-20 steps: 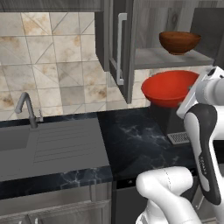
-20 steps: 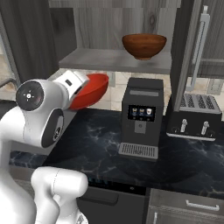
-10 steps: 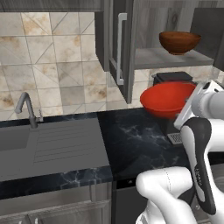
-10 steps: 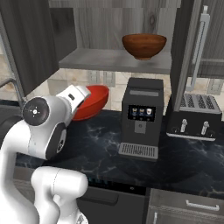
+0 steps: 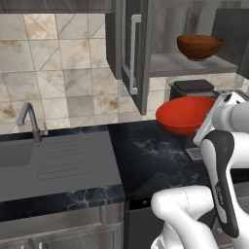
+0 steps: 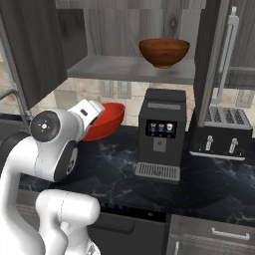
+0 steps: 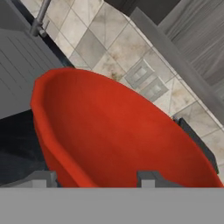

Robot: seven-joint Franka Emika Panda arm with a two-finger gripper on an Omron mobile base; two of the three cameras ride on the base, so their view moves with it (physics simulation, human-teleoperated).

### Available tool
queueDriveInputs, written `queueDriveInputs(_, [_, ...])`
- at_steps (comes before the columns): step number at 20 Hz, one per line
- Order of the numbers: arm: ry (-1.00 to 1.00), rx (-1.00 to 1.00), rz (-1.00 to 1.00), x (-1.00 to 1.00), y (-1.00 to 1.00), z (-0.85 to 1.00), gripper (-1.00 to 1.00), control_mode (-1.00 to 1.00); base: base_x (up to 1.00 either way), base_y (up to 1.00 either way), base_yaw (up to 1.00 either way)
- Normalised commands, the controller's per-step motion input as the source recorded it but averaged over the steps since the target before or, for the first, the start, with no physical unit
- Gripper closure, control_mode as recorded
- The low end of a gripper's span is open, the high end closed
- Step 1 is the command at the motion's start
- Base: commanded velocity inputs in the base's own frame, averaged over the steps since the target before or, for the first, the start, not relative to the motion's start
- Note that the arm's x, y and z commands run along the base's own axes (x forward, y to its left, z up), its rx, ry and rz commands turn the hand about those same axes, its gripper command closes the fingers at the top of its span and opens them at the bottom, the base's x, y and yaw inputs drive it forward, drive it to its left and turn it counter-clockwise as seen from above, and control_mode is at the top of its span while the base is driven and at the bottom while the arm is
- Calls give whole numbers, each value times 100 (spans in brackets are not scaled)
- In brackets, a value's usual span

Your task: Move the bowls from the cabinet to the plates on the dining table.

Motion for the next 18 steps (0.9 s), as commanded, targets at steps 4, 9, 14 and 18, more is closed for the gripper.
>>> queueDriveInputs(4, [-1, 0, 0, -3, 0, -9, 100, -100, 0, 0, 0])
queueDriveInputs(9, [0, 0, 0, 0, 0, -15, 100, -100, 0, 0, 0])
queueDriveInputs(14, [0, 0, 0, 0, 0, -20, 100, 100, 0, 0, 0])
queueDriveInputs(18, [0, 0, 0, 0, 0, 0, 100, 100, -5, 0, 0])
